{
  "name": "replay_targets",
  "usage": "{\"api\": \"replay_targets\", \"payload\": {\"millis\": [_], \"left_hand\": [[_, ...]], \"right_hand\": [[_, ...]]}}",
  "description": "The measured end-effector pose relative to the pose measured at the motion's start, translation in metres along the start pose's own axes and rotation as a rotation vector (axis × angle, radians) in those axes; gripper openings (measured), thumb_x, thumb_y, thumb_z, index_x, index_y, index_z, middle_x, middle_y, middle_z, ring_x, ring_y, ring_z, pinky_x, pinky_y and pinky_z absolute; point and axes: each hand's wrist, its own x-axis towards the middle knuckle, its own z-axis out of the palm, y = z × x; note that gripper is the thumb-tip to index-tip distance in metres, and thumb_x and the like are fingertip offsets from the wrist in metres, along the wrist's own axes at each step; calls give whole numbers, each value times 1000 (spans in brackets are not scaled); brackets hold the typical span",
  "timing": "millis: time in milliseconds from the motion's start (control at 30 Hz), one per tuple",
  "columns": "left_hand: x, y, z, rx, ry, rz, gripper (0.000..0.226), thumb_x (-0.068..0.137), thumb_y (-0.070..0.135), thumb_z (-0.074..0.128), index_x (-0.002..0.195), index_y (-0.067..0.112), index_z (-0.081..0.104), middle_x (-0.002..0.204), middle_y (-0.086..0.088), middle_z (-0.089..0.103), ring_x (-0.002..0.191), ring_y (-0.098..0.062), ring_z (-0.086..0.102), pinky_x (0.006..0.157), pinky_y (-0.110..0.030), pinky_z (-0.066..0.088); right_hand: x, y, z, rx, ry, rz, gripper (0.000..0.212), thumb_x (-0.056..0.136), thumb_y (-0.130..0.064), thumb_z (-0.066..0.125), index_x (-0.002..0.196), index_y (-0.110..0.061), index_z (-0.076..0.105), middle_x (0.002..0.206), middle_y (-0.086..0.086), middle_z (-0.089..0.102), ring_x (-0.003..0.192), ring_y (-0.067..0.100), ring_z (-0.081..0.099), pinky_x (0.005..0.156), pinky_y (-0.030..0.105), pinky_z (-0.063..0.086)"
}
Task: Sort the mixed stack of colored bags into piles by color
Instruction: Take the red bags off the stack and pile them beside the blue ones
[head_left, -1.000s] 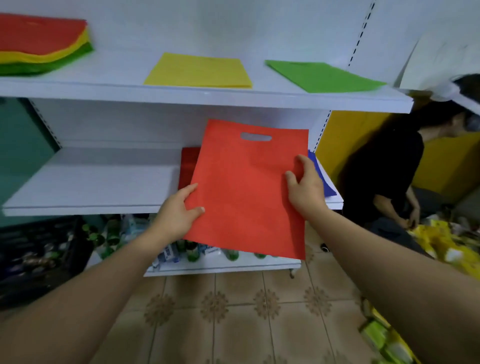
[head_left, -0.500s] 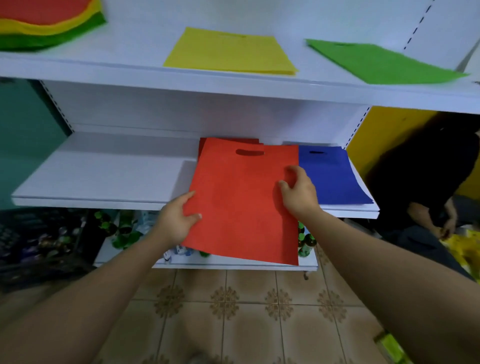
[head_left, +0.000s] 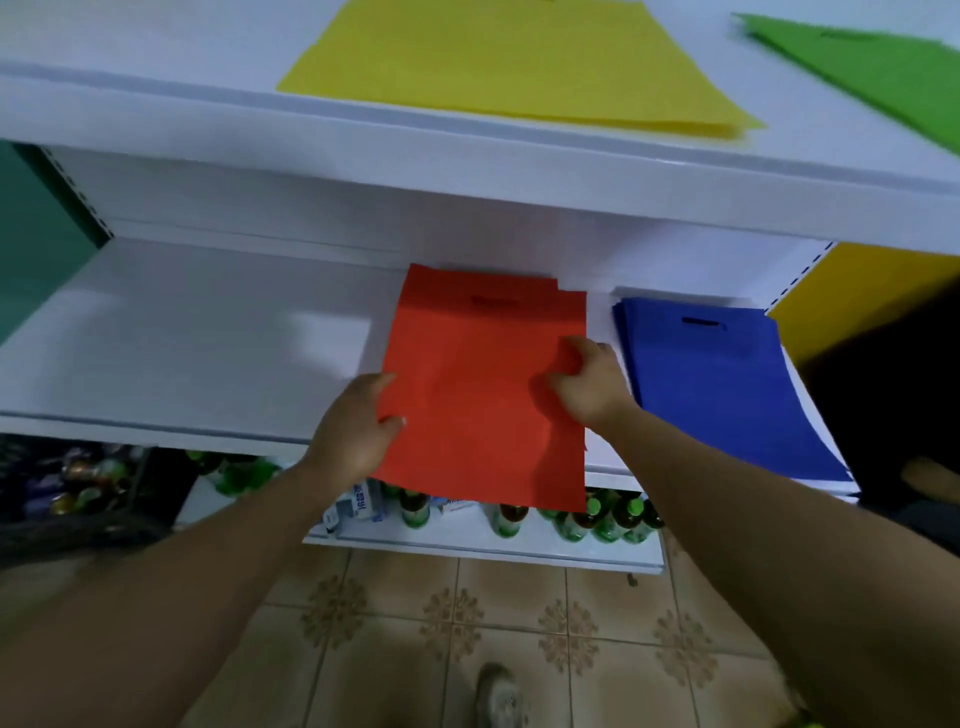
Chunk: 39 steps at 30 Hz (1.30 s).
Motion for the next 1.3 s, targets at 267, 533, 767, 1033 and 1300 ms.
{"api": "replay_targets", "payload": {"millis": [267, 533, 767, 1033, 1300], "left_hand": [[63, -4, 33, 186, -61, 3, 67, 83, 27, 70, 140, 8, 40, 142, -16, 42, 124, -33, 45, 103, -33, 35], [54, -26, 56, 460, -396, -53, 119, 60, 61, 75, 151, 31, 6, 157, 0, -18, 145, -28, 3, 117, -44, 20], [49, -19, 59, 443, -309, -51, 96, 76, 46, 72, 151, 17, 19, 159, -9, 2, 143, -30, 18, 116, -37, 20], [11, 19, 17, 320, -290, 25, 74, 83, 41, 66, 145, 22, 32, 148, -12, 32, 135, -26, 32, 104, -25, 28], [-71, 46, -57, 332, -218, 81, 78, 88, 40, 63, 150, 18, 22, 158, -8, 12, 145, -18, 13, 114, -26, 13]], "right_hand": [[70, 33, 22, -210, -105, -90, 75, 87, -23, 63, 149, -7, 25, 150, 16, 27, 131, 36, 37, 108, 38, 36], [85, 53, 39, -251, -162, 18, 74, 93, -27, 57, 152, -16, 13, 156, 12, 12, 137, 38, 27, 109, 48, 36], [82, 55, 40, -257, -211, 33, 62, 94, -36, 54, 146, -15, 26, 146, 15, 27, 126, 38, 42, 103, 45, 41], [38, 18, 1, -404, -187, -33, 57, 93, -42, 52, 137, -7, 39, 138, 16, 38, 122, 36, 45, 98, 40, 44], [-65, -66, -43, -462, -122, -128, 65, 94, -42, 51, 145, -5, 32, 144, 21, 36, 130, 36, 40, 106, 39, 37]]}}
